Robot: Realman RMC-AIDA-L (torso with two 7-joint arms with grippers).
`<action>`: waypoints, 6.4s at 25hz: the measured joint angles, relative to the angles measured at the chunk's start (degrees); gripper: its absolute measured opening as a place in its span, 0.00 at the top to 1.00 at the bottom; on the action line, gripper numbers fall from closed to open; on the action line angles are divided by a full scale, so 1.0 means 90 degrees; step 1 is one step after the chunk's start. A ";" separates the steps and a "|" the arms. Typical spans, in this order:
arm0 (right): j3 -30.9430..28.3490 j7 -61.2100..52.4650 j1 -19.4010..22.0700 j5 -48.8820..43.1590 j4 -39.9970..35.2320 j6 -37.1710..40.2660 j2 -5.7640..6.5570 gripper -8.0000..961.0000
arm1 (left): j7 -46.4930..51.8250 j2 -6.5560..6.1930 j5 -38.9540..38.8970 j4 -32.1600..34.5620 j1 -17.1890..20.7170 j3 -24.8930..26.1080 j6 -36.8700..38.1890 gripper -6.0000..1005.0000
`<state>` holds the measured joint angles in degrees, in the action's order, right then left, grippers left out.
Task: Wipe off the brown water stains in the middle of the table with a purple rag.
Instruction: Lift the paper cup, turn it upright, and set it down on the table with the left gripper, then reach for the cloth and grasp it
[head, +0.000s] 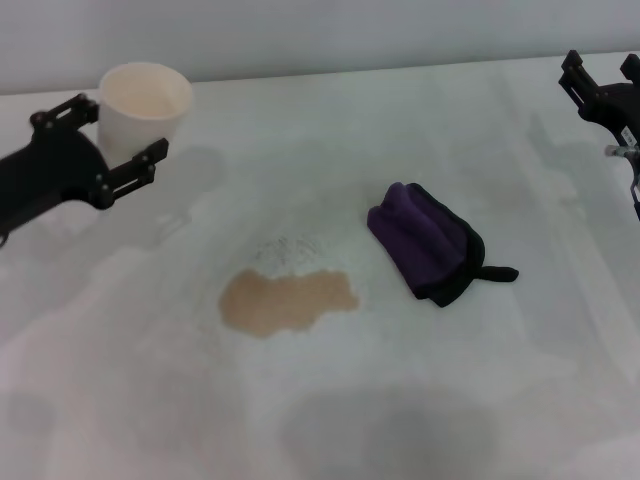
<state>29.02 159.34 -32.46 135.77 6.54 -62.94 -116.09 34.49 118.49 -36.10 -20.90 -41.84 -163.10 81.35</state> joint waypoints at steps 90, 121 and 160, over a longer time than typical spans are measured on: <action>0.0008 -0.0019 0.0198 -0.0281 0.0015 -0.0225 0.0018 0.11 | -0.2434 0.0099 -0.3606 0.4063 0.2783 0.0008 -0.2430 0.11; 0.5296 -0.8728 -0.0036 -0.6934 -0.5176 0.2193 0.0129 0.11 | -0.2348 0.0103 -0.3999 0.4126 0.3936 0.0007 -0.0487 0.11; 0.5523 -1.1559 0.0043 -0.9995 -0.6823 -0.0176 0.0066 0.28 | -0.2349 0.0086 -0.4270 0.4021 0.3653 0.0017 -0.0441 0.11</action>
<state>78.73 55.31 -32.07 45.81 -54.87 -64.53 -115.50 13.35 119.26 -74.53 15.29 -8.96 -162.95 77.38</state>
